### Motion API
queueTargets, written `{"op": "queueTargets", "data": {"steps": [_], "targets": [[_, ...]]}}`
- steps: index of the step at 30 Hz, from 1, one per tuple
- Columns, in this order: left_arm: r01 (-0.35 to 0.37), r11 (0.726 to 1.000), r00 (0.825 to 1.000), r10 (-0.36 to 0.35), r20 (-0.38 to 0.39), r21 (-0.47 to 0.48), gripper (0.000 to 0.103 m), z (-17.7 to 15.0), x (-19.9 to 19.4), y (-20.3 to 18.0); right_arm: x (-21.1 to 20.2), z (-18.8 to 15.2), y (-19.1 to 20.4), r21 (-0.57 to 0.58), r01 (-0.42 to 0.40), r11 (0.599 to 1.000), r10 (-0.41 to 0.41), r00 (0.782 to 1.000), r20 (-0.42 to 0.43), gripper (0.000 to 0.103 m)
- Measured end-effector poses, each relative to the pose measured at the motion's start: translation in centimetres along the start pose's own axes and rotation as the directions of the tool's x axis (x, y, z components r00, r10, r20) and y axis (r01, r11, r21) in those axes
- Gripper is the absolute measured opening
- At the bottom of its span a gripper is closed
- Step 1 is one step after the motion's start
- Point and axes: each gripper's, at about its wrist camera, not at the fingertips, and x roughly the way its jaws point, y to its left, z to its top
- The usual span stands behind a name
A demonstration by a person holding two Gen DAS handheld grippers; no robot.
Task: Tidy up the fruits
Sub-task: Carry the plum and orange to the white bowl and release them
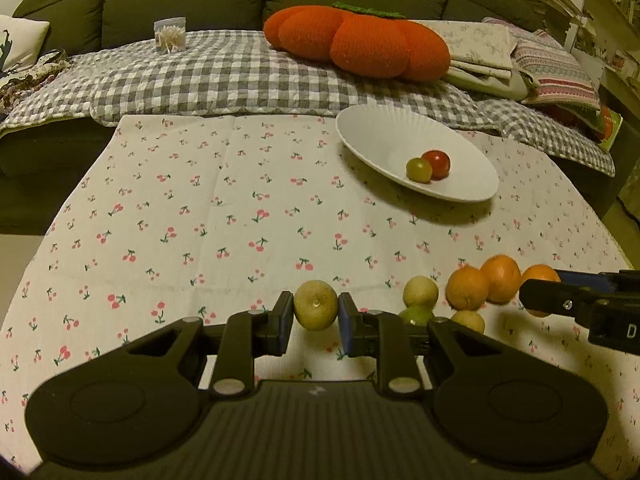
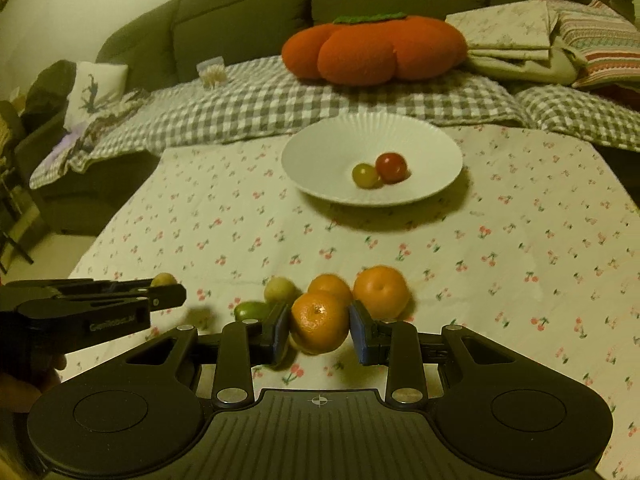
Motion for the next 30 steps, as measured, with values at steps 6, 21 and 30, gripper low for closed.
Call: {"op": "queueTargets", "data": {"steps": [6, 21, 30], "targets": [[0.007, 1.0, 1.0, -0.007, 0.025, 0.007, 0.022, 2.0, 0.0, -0.8, 0.1, 1.1, -0.9, 0.012, 0.011, 1.0, -0.011, 1.0, 0.024, 0.031], [0.001, 0.997, 0.998, -0.006, 0.069, 0.072, 0.022, 6.6, 3.2, -4.0, 1.3, 5.2, -4.2, 0.052, 0.026, 0.998, -0.03, 0.996, 0.079, 0.031], [0.017, 0.992, 0.997, -0.027, 0.076, 0.126, 0.022, 8.1, 6.6, -5.5, 3.6, 7.4, -6.7, 0.109, 0.005, 0.994, -0.011, 0.998, 0.055, 0.031]]}}
